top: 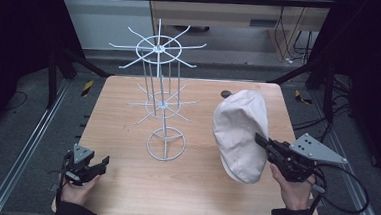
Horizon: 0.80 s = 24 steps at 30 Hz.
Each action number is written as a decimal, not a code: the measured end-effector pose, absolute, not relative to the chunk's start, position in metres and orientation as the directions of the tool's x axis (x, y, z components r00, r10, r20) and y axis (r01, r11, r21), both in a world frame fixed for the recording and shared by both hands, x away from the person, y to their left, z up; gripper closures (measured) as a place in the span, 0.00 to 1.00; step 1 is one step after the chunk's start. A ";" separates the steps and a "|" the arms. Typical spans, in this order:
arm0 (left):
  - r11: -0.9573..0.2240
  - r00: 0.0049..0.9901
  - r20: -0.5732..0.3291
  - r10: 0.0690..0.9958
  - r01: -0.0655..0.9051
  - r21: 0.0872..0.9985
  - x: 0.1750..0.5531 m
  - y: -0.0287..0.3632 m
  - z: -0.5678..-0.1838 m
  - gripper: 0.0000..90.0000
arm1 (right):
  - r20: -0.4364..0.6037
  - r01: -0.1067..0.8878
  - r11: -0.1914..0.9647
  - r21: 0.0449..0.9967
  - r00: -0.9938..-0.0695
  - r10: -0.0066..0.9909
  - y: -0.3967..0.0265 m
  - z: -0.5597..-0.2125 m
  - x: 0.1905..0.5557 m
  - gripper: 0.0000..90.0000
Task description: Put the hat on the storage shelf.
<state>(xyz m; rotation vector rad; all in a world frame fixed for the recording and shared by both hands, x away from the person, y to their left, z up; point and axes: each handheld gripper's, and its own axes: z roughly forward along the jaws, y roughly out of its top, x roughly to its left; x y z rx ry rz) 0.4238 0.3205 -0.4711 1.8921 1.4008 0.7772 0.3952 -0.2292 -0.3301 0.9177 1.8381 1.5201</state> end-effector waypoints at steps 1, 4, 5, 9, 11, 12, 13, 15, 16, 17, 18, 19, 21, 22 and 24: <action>-0.219 0.254 0.082 0.964 0.579 0.785 0.424 0.321 -0.471 0.45 | -0.008 0.138 0.112 0.984 -0.595 0.803 -0.229 -0.328 0.395 0.99; -0.219 0.254 0.081 0.964 0.579 0.785 0.424 0.321 -0.471 0.45 | -0.010 0.116 0.095 0.989 -0.585 0.811 -0.228 -0.322 0.394 0.99; -0.218 0.253 0.081 0.964 0.579 0.786 0.424 0.321 -0.471 0.45 | -0.009 0.111 0.091 0.990 -0.582 0.813 -0.228 -0.321 0.394 0.99; -0.219 0.253 0.082 0.964 0.580 0.785 0.424 0.321 -0.471 0.45 | -0.018 0.073 0.073 0.995 -0.573 0.820 -0.226 -0.313 0.393 0.99; -0.217 0.252 0.081 0.964 0.579 0.786 0.424 0.321 -0.471 0.45 | -0.016 0.058 0.060 0.996 -0.572 0.820 -0.225 -0.310 0.392 0.99; -0.217 0.252 0.081 0.964 0.579 0.786 0.424 0.321 -0.471 0.45 | -0.018 0.049 0.056 0.997 -0.571 0.820 -0.225 -0.308 0.392 0.99; -0.216 0.252 0.079 0.965 0.579 0.786 0.424 0.321 -0.471 0.45 | -0.020 0.038 0.051 0.998 -0.571 0.821 -0.224 -0.306 0.392 0.99; -0.215 0.251 0.078 0.965 0.580 0.786 0.424 0.321 -0.471 0.45 | -0.023 0.029 0.049 0.998 -0.575 0.818 -0.222 -0.302 0.391 0.99; -0.215 0.251 0.078 0.965 0.580 0.786 0.424 0.321 -0.471 0.45 | -0.031 0.020 0.051 0.998 -0.576 0.817 -0.222 -0.301 0.392 0.99; -0.215 0.251 0.078 0.965 0.581 0.785 0.424 0.321 -0.471 0.45 | -0.026 0.018 0.044 0.999 -0.578 0.816 -0.221 -0.299 0.391 0.99; -0.214 0.251 0.077 0.965 0.581 0.785 0.424 0.321 -0.471 0.45 | -0.029 0.012 0.044 0.999 -0.580 0.814 -0.220 -0.297 0.391 0.99; -0.214 0.251 0.077 0.965 0.581 0.785 0.424 0.321 -0.471 0.45 | -0.028 0.009 0.041 0.999 -0.579 0.815 -0.219 -0.296 0.391 0.99; -0.213 0.251 0.076 0.965 0.582 0.785 0.424 0.321 -0.471 0.45 | -0.035 -0.005 0.039 0.999 -0.582 0.813 -0.217 -0.293 0.391 0.99; -0.213 0.251 0.076 0.965 0.582 0.785 0.424 0.321 -0.471 0.45 | -0.038 -0.012 0.038 0.999 -0.580 0.814 -0.216 -0.291 0.391 0.99; -0.212 0.251 0.075 0.965 0.583 0.785 0.424 0.321 -0.471 0.45 | -0.037 -0.020 0.031 0.999 -0.580 0.814 -0.214 -0.287 0.391 0.99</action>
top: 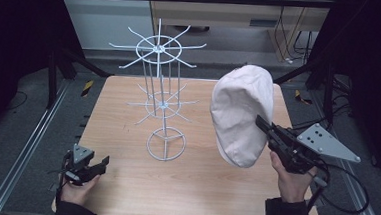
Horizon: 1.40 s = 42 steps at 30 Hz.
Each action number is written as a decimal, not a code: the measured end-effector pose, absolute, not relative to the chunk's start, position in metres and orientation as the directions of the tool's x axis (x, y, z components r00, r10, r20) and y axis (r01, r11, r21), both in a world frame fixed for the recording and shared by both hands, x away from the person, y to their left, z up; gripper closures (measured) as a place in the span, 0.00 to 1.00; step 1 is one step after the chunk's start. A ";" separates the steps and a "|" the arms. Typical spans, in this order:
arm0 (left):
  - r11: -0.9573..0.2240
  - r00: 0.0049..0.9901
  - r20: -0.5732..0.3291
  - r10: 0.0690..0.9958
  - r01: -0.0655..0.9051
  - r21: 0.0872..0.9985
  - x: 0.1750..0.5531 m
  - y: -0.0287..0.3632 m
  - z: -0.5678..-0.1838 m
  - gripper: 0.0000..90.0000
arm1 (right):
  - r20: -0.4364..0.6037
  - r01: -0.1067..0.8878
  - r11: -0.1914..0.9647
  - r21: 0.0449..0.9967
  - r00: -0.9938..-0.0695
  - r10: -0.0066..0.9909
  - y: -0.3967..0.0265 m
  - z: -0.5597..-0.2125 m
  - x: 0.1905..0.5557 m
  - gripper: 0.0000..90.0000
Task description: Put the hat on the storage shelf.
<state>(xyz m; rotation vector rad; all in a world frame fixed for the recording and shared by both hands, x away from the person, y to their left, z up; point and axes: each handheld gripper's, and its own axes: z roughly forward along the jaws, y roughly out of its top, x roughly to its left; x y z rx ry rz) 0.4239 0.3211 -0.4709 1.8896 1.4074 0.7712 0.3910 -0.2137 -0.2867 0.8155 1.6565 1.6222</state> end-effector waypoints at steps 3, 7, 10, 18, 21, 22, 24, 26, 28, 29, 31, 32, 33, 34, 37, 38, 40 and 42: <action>-0.213 0.252 0.075 0.965 0.583 0.784 0.424 0.321 -0.471 0.45 | -0.049 -0.046 0.027 0.999 -0.578 0.814 -0.211 -0.278 0.391 0.99; -0.212 0.251 0.074 0.965 0.583 0.784 0.424 0.321 -0.471 0.45 | -0.062 -0.074 0.023 0.997 -0.579 0.813 -0.208 -0.267 0.391 0.99; -0.211 0.251 0.073 0.965 0.584 0.784 0.424 0.321 -0.471 0.45 | -0.065 -0.093 0.013 0.996 -0.580 0.812 -0.205 -0.258 0.391 0.99; -0.208 0.250 0.070 0.966 0.583 0.785 0.424 0.322 -0.471 0.45 | -0.089 -0.143 0.006 0.990 -0.582 0.808 -0.195 -0.236 0.392 0.99; -0.211 0.253 0.072 0.965 0.584 0.784 0.424 0.321 -0.471 0.45 | -0.094 -0.157 0.001 0.988 -0.587 0.804 -0.191 -0.228 0.393 0.99; -0.210 0.252 0.071 0.965 0.584 0.784 0.424 0.321 -0.471 0.45 | -0.099 -0.161 0.003 0.987 -0.587 0.803 -0.189 -0.226 0.393 0.99; -0.210 0.252 0.071 0.965 0.584 0.784 0.424 0.321 -0.471 0.45 | -0.104 -0.168 0.004 0.986 -0.593 0.799 -0.184 -0.222 0.394 0.99; -0.209 0.251 0.070 0.965 0.583 0.785 0.424 0.322 -0.471 0.45 | -0.109 -0.171 0.006 0.985 -0.597 0.795 -0.180 -0.218 0.396 0.99; -0.208 0.251 0.070 0.966 0.584 0.785 0.424 0.322 -0.471 0.45 | -0.117 -0.181 0.008 0.984 -0.601 0.791 -0.175 -0.214 0.397 0.99; -0.208 0.250 0.070 0.966 0.584 0.785 0.424 0.322 -0.470 0.45 | -0.121 -0.185 0.009 0.983 -0.605 0.787 -0.171 -0.211 0.398 0.99; -0.208 0.251 0.070 0.966 0.584 0.785 0.424 0.322 -0.470 0.45 | -0.125 -0.191 0.008 0.982 -0.611 0.781 -0.167 -0.208 0.399 0.99; -0.208 0.251 0.070 0.965 0.584 0.785 0.424 0.322 -0.470 0.45 | -0.129 -0.193 0.010 0.981 -0.616 0.777 -0.163 -0.206 0.400 0.99; -0.209 0.252 0.070 0.965 0.583 0.786 0.424 0.322 -0.470 0.45 | -0.131 -0.195 0.011 0.981 -0.617 0.776 -0.161 -0.205 0.400 0.99; -0.209 0.252 0.070 0.965 0.582 0.786 0.424 0.322 -0.470 0.45 | -0.134 -0.194 0.014 0.981 -0.621 0.772 -0.158 -0.204 0.401 0.99; -0.208 0.251 0.069 0.965 0.582 0.786 0.424 0.322 -0.470 0.45 | -0.145 -0.196 0.024 0.980 -0.631 0.762 -0.149 -0.201 0.405 0.99; -0.208 0.251 0.069 0.965 0.581 0.787 0.424 0.322 -0.470 0.45 | -0.148 -0.195 0.028 0.980 -0.633 0.760 -0.146 -0.201 0.406 0.99; -0.208 0.251 0.070 0.965 0.580 0.787 0.424 0.322 -0.470 0.45 | -0.152 -0.194 0.033 0.980 -0.642 0.752 -0.141 -0.201 0.408 0.99; -0.208 0.252 0.069 0.965 0.581 0.787 0.424 0.323 -0.470 0.45 | -0.156 -0.188 0.041 0.981 -0.649 0.745 -0.136 -0.202 0.411 0.99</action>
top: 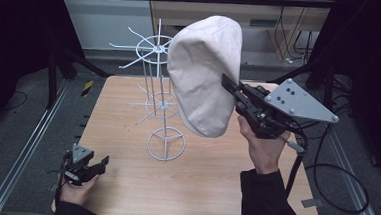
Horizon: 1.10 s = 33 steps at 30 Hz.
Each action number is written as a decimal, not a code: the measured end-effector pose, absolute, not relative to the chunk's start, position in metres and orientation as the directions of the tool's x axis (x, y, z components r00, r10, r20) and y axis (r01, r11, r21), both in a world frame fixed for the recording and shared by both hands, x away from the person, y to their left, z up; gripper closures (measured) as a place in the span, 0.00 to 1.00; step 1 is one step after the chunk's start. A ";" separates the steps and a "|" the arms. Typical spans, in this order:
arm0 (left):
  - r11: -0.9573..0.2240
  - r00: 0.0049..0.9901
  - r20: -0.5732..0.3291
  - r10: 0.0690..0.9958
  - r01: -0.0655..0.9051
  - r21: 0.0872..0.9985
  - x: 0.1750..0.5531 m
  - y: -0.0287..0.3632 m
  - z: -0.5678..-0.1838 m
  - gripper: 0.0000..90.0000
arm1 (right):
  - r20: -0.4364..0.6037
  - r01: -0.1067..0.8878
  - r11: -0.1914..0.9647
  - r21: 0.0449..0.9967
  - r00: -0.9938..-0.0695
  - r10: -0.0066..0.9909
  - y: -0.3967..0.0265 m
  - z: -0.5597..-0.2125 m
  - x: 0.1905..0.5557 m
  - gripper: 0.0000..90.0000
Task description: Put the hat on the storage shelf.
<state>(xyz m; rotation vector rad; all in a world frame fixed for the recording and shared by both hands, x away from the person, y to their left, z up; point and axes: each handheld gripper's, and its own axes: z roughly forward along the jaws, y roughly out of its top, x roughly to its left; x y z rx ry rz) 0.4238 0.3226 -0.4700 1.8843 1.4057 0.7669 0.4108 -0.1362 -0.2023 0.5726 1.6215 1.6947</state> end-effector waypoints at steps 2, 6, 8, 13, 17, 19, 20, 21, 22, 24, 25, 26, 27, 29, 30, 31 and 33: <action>-0.208 0.252 0.070 0.965 0.581 0.787 0.424 0.323 -0.470 0.45 | -0.157 -0.180 0.049 0.983 -0.655 0.739 -0.132 -0.205 0.413 0.99; -0.209 0.251 0.071 0.965 0.580 0.787 0.424 0.323 -0.470 0.46 | -0.163 -0.163 0.072 0.984 -0.665 0.729 -0.124 -0.213 0.418 0.99; -0.208 0.252 0.070 0.965 0.580 0.788 0.424 0.323 -0.470 0.46 | -0.166 -0.155 0.083 0.984 -0.666 0.727 -0.121 -0.219 0.420 0.99; -0.209 0.251 0.071 0.965 0.581 0.787 0.424 0.323 -0.470 0.46 | -0.160 -0.127 0.101 0.987 -0.679 0.716 -0.118 -0.232 0.425 0.99; -0.210 0.250 0.073 0.965 0.582 0.786 0.424 0.322 -0.470 0.46 | -0.156 -0.113 0.108 0.988 -0.691 0.705 -0.119 -0.237 0.427 0.99; -0.210 0.251 0.073 0.965 0.581 0.786 0.424 0.322 -0.470 0.45 | -0.159 -0.105 0.119 0.987 -0.695 0.702 -0.119 -0.239 0.427 0.99; -0.210 0.251 0.073 0.965 0.581 0.786 0.424 0.322 -0.470 0.46 | -0.159 -0.104 0.121 0.987 -0.694 0.703 -0.119 -0.240 0.427 0.99; -0.210 0.251 0.073 0.965 0.581 0.786 0.424 0.322 -0.470 0.46 | -0.160 -0.100 0.125 0.987 -0.693 0.703 -0.119 -0.242 0.427 0.99; -0.210 0.251 0.072 0.965 0.581 0.786 0.424 0.322 -0.470 0.46 | -0.155 -0.093 0.127 0.988 -0.695 0.702 -0.120 -0.244 0.428 0.98; -0.211 0.250 0.074 0.965 0.582 0.785 0.424 0.322 -0.470 0.46 | -0.151 -0.088 0.126 0.988 -0.696 0.702 -0.120 -0.247 0.428 0.98; -0.211 0.250 0.074 0.965 0.582 0.785 0.424 0.322 -0.470 0.46 | -0.148 -0.082 0.127 0.989 -0.699 0.700 -0.120 -0.249 0.429 0.98; -0.211 0.250 0.074 0.965 0.582 0.785 0.424 0.322 -0.470 0.45 | -0.146 -0.078 0.128 0.989 -0.699 0.700 -0.120 -0.250 0.429 0.98; -0.211 0.250 0.074 0.965 0.582 0.785 0.424 0.322 -0.470 0.46 | -0.144 -0.074 0.129 0.989 -0.699 0.700 -0.120 -0.253 0.429 0.98; -0.211 0.250 0.074 0.965 0.582 0.785 0.424 0.322 -0.470 0.46 | -0.136 -0.064 0.128 0.990 -0.703 0.698 -0.120 -0.255 0.430 0.97; -0.210 0.251 0.073 0.965 0.581 0.786 0.424 0.322 -0.470 0.46 | -0.134 -0.059 0.130 0.990 -0.704 0.698 -0.119 -0.256 0.431 0.97; -0.211 0.250 0.073 0.965 0.582 0.786 0.424 0.322 -0.470 0.46 | -0.136 -0.057 0.135 0.989 -0.703 0.698 -0.119 -0.258 0.431 0.96; -0.210 0.251 0.073 0.965 0.581 0.787 0.424 0.322 -0.470 0.46 | -0.133 -0.044 0.143 0.989 -0.702 0.700 -0.118 -0.261 0.432 0.95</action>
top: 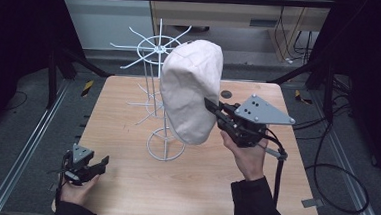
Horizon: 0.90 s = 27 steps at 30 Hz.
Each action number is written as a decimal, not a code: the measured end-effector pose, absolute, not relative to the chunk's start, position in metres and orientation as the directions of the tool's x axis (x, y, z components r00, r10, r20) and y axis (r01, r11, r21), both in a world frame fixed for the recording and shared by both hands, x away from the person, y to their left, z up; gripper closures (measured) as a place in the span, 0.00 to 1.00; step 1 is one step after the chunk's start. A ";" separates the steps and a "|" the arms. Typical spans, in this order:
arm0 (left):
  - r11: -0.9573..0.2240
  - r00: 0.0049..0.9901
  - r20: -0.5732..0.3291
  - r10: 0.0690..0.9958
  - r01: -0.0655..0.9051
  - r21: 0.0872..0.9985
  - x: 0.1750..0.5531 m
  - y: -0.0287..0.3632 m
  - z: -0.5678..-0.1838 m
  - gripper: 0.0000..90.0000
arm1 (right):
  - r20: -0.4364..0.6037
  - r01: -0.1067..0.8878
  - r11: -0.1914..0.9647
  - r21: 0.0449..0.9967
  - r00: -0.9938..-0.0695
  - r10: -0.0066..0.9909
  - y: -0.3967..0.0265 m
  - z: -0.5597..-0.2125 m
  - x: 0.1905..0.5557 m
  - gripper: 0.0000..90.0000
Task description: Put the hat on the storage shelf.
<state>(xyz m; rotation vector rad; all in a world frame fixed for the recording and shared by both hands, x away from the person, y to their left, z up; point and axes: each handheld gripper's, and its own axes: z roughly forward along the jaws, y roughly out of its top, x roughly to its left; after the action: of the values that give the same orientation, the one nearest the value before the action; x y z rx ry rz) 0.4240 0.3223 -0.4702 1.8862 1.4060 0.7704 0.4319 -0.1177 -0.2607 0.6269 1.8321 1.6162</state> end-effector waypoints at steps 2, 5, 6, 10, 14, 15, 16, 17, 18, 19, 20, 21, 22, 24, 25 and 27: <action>-0.210 0.250 0.073 0.965 0.581 0.786 0.424 0.322 -0.470 0.46 | -0.129 -0.035 0.147 0.988 -0.702 0.701 -0.117 -0.264 0.433 0.94; -0.211 0.251 0.074 0.965 0.582 0.785 0.424 0.322 -0.470 0.46 | -0.121 -0.018 0.152 0.988 -0.701 0.703 -0.116 -0.267 0.435 0.94; -0.211 0.251 0.074 0.965 0.582 0.786 0.424 0.322 -0.470 0.46 | -0.118 -0.014 0.151 0.988 -0.700 0.704 -0.116 -0.269 0.436 0.94; -0.211 0.252 0.073 0.965 0.582 0.785 0.424 0.323 -0.470 0.46 | -0.108 0.004 0.154 0.988 -0.698 0.708 -0.115 -0.272 0.438 0.94; -0.212 0.251 0.074 0.965 0.583 0.784 0.424 0.322 -0.470 0.46 | -0.106 0.017 0.164 0.986 -0.696 0.710 -0.114 -0.274 0.439 0.90; -0.212 0.251 0.074 0.965 0.583 0.784 0.424 0.322 -0.470 0.46 | -0.106 0.017 0.164 0.986 -0.695 0.711 -0.114 -0.274 0.439 0.89; -0.212 0.251 0.074 0.965 0.582 0.785 0.424 0.322 -0.470 0.46 | -0.104 0.018 0.161 0.987 -0.694 0.712 -0.114 -0.275 0.439 0.88; -0.211 0.251 0.073 0.965 0.582 0.785 0.424 0.322 -0.470 0.46 | -0.102 0.020 0.159 0.987 -0.692 0.715 -0.114 -0.275 0.439 0.87; -0.212 0.252 0.074 0.965 0.582 0.785 0.424 0.322 -0.470 0.46 | -0.097 0.023 0.156 0.987 -0.691 0.716 -0.114 -0.276 0.440 0.85; -0.212 0.251 0.074 0.965 0.582 0.785 0.424 0.322 -0.470 0.46 | -0.096 0.024 0.155 0.988 -0.689 0.718 -0.114 -0.276 0.440 0.84; -0.212 0.252 0.074 0.965 0.582 0.785 0.424 0.323 -0.470 0.46 | -0.094 0.026 0.154 0.988 -0.688 0.720 -0.114 -0.277 0.440 0.83; -0.211 0.251 0.074 0.965 0.582 0.785 0.424 0.323 -0.470 0.45 | -0.094 0.026 0.153 0.988 -0.685 0.722 -0.115 -0.277 0.440 0.81; -0.211 0.252 0.073 0.965 0.582 0.786 0.424 0.323 -0.470 0.45 | -0.095 0.024 0.151 0.988 -0.681 0.726 -0.116 -0.278 0.439 0.79; -0.212 0.251 0.074 0.965 0.582 0.785 0.424 0.323 -0.470 0.46 | -0.087 0.028 0.143 0.989 -0.676 0.732 -0.119 -0.280 0.438 0.74; -0.212 0.251 0.074 0.965 0.583 0.785 0.424 0.323 -0.471 0.45 | -0.081 0.029 0.135 0.990 -0.672 0.736 -0.121 -0.281 0.437 0.72; -0.212 0.251 0.075 0.965 0.582 0.785 0.424 0.322 -0.471 0.45 | -0.068 0.037 0.125 0.992 -0.671 0.738 -0.125 -0.283 0.435 0.66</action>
<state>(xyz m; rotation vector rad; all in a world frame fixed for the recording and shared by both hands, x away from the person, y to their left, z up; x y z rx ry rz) 0.4242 0.3223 -0.4706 1.8895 1.4069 0.7708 0.4354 -0.1248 -0.2827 0.7480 1.8391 1.5958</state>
